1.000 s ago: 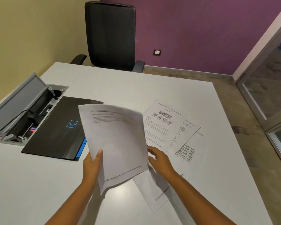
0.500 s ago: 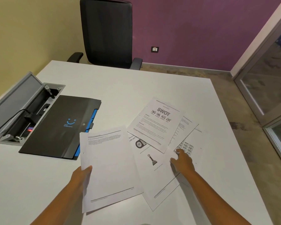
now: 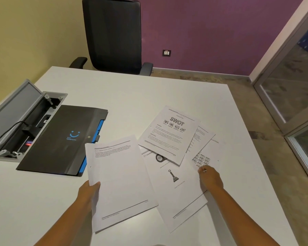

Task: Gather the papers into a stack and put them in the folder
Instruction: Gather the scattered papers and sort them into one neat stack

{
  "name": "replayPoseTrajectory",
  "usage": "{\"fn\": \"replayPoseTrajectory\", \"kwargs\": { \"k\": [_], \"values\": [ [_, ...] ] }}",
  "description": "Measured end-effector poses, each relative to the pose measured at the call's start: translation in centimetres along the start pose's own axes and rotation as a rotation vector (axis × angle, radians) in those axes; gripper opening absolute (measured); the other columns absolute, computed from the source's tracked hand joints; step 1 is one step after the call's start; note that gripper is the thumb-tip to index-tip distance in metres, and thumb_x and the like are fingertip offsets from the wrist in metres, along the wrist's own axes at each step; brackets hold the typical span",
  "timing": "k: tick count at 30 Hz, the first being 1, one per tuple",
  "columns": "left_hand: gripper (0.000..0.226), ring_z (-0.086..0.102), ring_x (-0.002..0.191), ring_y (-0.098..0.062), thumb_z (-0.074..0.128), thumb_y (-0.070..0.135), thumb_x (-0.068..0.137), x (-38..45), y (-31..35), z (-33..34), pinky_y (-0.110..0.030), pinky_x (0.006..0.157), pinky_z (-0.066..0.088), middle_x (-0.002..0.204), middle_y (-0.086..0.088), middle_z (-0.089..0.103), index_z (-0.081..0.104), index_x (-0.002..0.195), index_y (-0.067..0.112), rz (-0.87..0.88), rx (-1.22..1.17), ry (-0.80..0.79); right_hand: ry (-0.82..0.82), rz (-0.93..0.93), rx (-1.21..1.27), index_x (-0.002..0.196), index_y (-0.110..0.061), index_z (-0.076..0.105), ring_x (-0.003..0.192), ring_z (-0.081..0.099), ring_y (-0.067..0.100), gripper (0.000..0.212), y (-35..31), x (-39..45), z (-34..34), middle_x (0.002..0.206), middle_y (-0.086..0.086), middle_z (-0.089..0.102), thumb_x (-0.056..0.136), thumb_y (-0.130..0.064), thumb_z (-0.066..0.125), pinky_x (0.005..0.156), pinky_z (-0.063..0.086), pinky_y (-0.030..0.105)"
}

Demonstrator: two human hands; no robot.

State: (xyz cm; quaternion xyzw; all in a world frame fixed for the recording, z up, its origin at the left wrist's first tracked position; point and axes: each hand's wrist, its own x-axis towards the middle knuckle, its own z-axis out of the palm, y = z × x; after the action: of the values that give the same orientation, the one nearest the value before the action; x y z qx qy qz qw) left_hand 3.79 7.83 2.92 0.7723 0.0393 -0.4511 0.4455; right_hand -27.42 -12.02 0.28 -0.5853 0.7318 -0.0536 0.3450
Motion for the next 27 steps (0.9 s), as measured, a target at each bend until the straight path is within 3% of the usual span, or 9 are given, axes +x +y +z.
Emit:
{"fn": "replayPoseTrajectory", "kwargs": {
  "k": [5,10,14,18,23,27],
  "values": [
    [0.044,0.047,0.101,-0.039,0.053,0.017,0.091,1.1,-0.3,-0.4,-0.056,0.102,0.034,0.124,-0.024,0.05,0.041,0.13,0.0,0.007,0.003,0.004,0.141,-0.002,0.029,0.087,-0.025,0.054,0.078,0.053,0.028,0.018,3.2,-1.0,-1.9,0.089,0.007,0.059,0.097,-0.026,0.039,0.069,0.04,0.031],
    [0.043,0.049,0.092,-0.035,0.055,0.017,0.09,1.8,-0.6,-0.3,-0.056,0.099,0.037,0.105,-0.016,0.051,0.043,0.127,-0.001,0.015,-0.012,-0.023,0.268,0.055,0.115,0.106,-0.015,0.057,0.081,0.052,0.032,0.025,6.8,-1.6,-4.0,0.103,0.021,0.062,0.098,-0.026,0.036,0.074,0.042,0.037],
    [0.034,0.052,0.08,-0.03,0.054,0.018,0.091,2.0,-0.5,-0.1,-0.055,0.098,0.038,0.094,-0.013,0.054,0.045,0.12,0.001,0.033,0.011,-0.027,0.371,0.12,0.225,0.113,-0.006,0.056,0.103,0.053,0.045,0.027,8.5,-1.6,-5.4,0.116,0.027,0.058,0.098,-0.02,0.038,0.087,0.044,0.048],
    [0.045,0.049,0.102,-0.038,0.052,0.015,0.092,2.4,0.1,0.2,-0.053,0.099,0.038,0.127,-0.024,0.05,0.038,0.132,0.0,0.083,0.11,-0.001,0.486,0.186,0.433,0.117,0.0,0.053,0.113,0.048,0.046,0.029,8.3,-1.5,-5.9,0.124,0.028,0.053,0.099,-0.016,0.037,0.095,0.04,0.049],
    [0.052,0.046,0.12,-0.041,0.054,0.018,0.091,3.1,1.1,1.1,-0.057,0.103,0.036,0.137,-0.02,0.045,0.032,0.137,0.007,0.107,0.136,-0.056,0.678,0.235,0.652,0.122,-0.001,0.048,0.113,0.05,0.046,0.031,6.2,-1.8,-6.1,0.125,0.031,0.052,0.1,-0.016,0.034,0.094,0.043,0.048],
    [0.07,0.029,0.136,-0.039,0.054,0.01,0.09,4.0,2.0,1.6,-0.052,0.107,0.029,0.153,-0.016,0.022,0.012,0.146,0.009,0.179,0.157,0.005,0.704,0.231,0.782,0.122,0.001,0.046,0.115,0.05,0.044,0.03,4.2,-1.8,-5.8,0.127,0.028,0.051,0.099,-0.015,0.034,0.096,0.042,0.045]
  ]
}}
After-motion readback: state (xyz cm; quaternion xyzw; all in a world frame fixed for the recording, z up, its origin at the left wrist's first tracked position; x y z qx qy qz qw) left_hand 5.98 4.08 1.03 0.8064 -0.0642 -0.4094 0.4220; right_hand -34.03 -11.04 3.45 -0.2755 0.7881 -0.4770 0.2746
